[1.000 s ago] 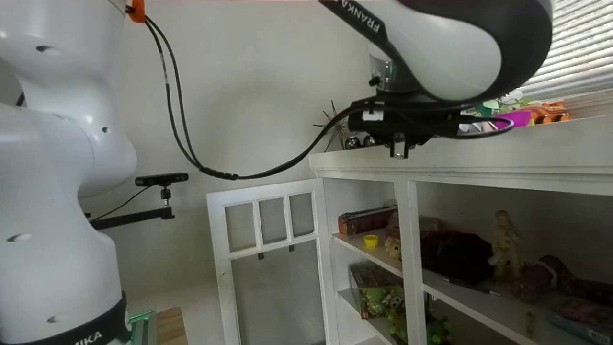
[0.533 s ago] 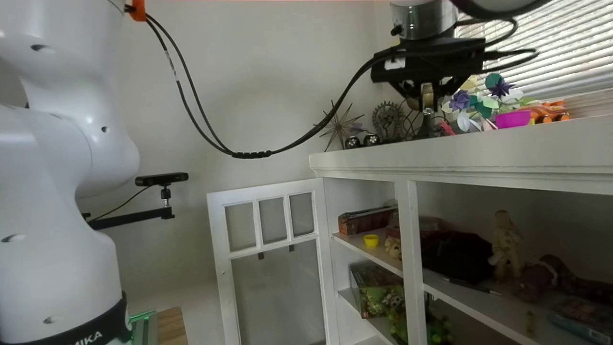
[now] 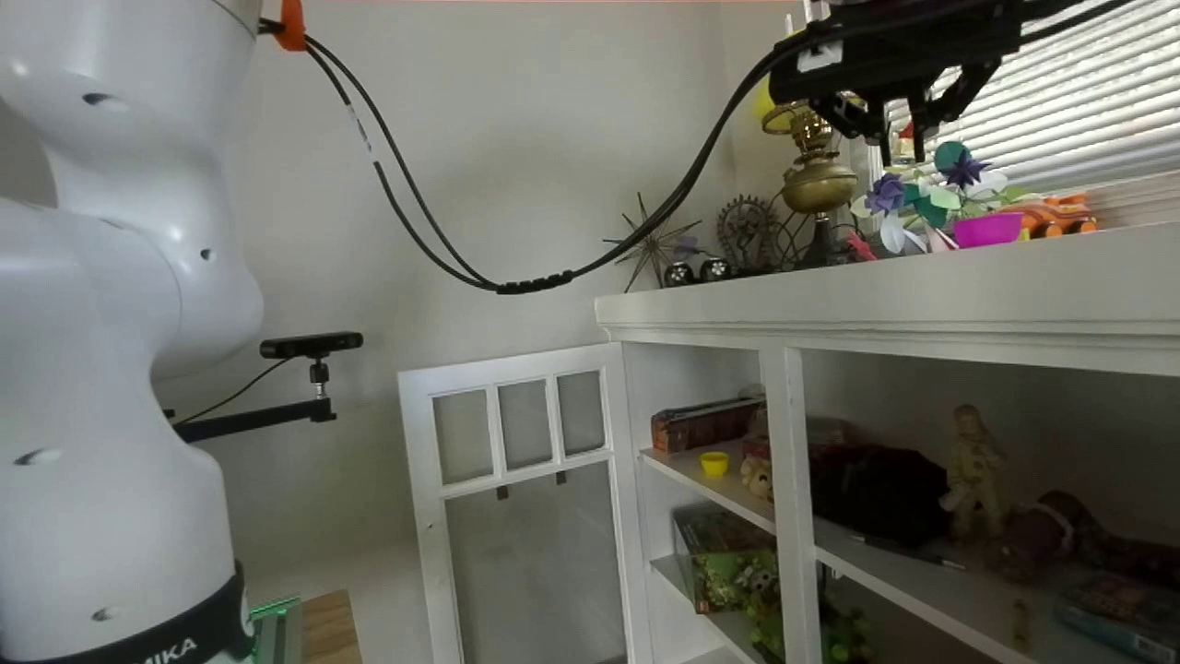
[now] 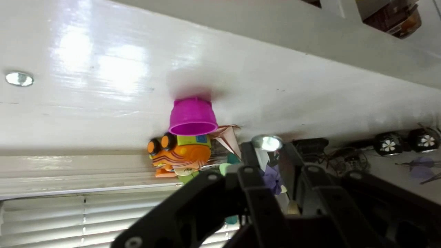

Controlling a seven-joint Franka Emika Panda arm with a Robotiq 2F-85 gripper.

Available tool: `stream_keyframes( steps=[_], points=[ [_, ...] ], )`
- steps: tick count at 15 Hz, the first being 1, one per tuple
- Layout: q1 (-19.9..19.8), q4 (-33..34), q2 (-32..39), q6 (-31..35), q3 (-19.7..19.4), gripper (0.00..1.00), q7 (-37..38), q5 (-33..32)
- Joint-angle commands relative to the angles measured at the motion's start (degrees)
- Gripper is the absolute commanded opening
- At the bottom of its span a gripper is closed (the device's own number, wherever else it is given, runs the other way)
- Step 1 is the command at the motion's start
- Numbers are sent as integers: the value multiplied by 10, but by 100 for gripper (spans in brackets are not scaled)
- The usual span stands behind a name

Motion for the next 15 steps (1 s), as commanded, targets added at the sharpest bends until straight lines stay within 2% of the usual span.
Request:
stream_keyframes(
  steps=[1, 8, 15],
  points=[
    [18, 59, 31, 6, -30, 6, 34, 22],
    [28, 90, 53, -8, -41, 6, 54, 34],
    [60, 43, 20, -78, -38, 6, 72, 46]
  ],
)
